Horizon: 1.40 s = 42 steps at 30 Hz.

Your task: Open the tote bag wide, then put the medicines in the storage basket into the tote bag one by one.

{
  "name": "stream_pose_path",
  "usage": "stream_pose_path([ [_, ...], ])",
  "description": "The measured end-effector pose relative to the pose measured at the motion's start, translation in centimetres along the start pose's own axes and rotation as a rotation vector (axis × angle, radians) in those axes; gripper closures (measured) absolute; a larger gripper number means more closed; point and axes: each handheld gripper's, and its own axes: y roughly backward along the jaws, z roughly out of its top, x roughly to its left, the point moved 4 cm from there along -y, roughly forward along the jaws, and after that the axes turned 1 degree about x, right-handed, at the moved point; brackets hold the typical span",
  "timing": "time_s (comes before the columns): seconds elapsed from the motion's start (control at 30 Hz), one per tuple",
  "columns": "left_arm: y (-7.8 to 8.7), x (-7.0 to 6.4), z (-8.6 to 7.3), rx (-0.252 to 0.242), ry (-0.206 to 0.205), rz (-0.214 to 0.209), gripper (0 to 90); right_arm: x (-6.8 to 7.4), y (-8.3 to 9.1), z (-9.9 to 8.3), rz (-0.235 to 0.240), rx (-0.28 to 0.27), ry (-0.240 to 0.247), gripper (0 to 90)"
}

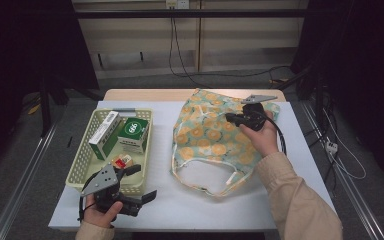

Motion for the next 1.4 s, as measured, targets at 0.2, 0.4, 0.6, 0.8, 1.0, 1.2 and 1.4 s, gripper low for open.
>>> stream_pose_path([
  [0.2,-0.2,0.0,1.0,0.016,0.001,-0.012,4.0,-0.1,0.8,0.6,-0.005,-0.022,-0.016,90.0],
  [0.4,-0.5,0.4,1.5,0.030,0.004,-0.013,4.0,-0.2,0.6,0.4,0.006,0.001,-0.030,90.0],
  [0.6,-0.9,0.9,2.1,0.060,0.011,-0.023,4.0,0.4,-0.4,0.2,0.017,0.033,-0.003,90.0],
  [0.8,-0.9,1.6,3.5,0.071,0.011,-0.033,3.8,0.4,-0.5,0.5,0.023,0.018,-0.014,90.0],
  [1.0,-1.0,2.5,4.8,0.075,0.006,-0.033,3.6,0.3,-0.2,0.4,0.030,0.017,-0.018,90.0],
  [1.2,-0.9,3.6,5.8,0.088,0.016,-0.040,3.4,0.5,0.1,0.5,0.037,0.016,-0.016,90.0],
  [1.4,-0.7,4.8,6.5,0.100,0.016,-0.031,3.2,0.5,0.3,0.5,0.036,0.020,-0.008,90.0],
])
